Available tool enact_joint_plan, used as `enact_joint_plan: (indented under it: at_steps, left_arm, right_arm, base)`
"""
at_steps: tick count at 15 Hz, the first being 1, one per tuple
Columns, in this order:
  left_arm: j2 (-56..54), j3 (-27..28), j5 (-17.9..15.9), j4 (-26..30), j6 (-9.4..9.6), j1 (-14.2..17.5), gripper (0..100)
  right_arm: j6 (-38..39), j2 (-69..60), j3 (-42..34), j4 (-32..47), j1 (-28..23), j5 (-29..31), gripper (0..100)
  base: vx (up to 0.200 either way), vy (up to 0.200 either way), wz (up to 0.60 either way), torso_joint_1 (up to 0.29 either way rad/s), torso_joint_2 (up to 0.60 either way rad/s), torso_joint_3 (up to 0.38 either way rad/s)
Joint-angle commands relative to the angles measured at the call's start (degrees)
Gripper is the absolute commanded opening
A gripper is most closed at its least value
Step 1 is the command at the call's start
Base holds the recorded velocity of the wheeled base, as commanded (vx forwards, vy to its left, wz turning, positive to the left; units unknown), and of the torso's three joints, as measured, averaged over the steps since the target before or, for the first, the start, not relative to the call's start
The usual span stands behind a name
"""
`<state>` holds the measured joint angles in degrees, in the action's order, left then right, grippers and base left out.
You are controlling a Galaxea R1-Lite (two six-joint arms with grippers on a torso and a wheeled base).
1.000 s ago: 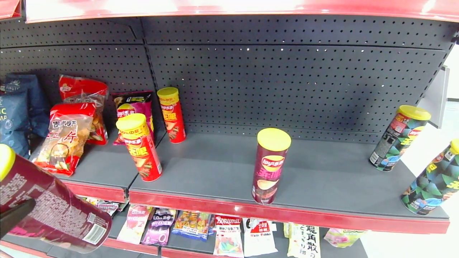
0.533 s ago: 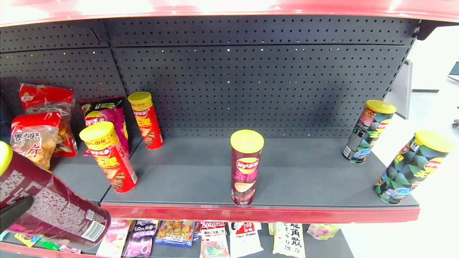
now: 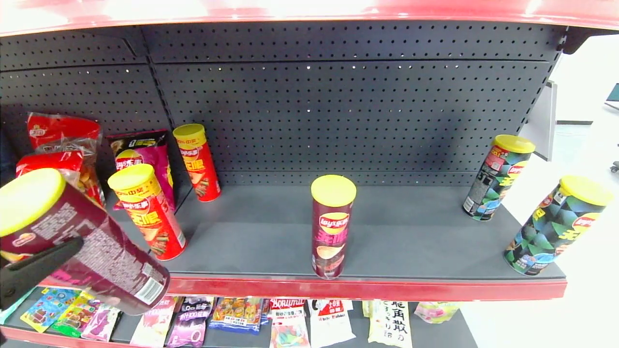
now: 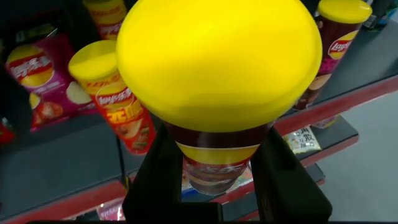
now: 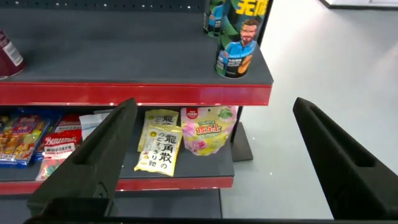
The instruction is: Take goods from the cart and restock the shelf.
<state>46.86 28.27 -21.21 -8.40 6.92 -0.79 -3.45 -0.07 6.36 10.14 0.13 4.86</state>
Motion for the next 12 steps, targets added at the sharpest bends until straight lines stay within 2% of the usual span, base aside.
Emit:
enact_joint_plan:
  at_steps: [1,3,4,6,9,12]
  left_arm:
    - [12.73,0.12,-0.23,-7.86,-0.24,-6.24,0]
    - [20.2,0.12,-0.5,-15.42,-0.33,-9.23,0]
    - [21.78,0.47,-0.59,-15.95,-0.42,-10.81,0]
    - [23.98,1.96,-0.67,-16.03,-0.77,-13.27,0]
    - [25.82,2.67,-1.02,-16.47,-1.65,-15.12,0]
    - [28.73,3.02,-1.02,-20.17,-2.53,-16.7,0]
  right_arm:
    - [-0.07,0.07,-0.39,-0.56,0.04,-0.38,100]
    - [-0.59,0.07,-2.32,-4.69,-0.05,-2.75,100]
    - [1.69,0.16,-2.5,-5.13,-0.22,-2.49,100]
    - [-1.65,0.07,-3.11,-6.28,-0.05,-2.32,100]
    - [-0.42,0.07,-4.25,-8.91,0.04,-2.58,100]
    - [3.27,0.07,-4.87,-9.09,0.04,-3.55,100]
  base:
    - [0.0,0.0,0.0,0.0,0.0,0.0]
    - [0.0,0.0,0.0,0.0,0.0,0.0]
    - [0.0,0.0,0.0,0.0,0.0,0.0]
    - [0.0,0.0,0.0,0.0,0.0,0.0]
    - [0.0,0.0,0.0,0.0,0.0,0.0]
    - [0.0,0.0,0.0,0.0,0.0,0.0]
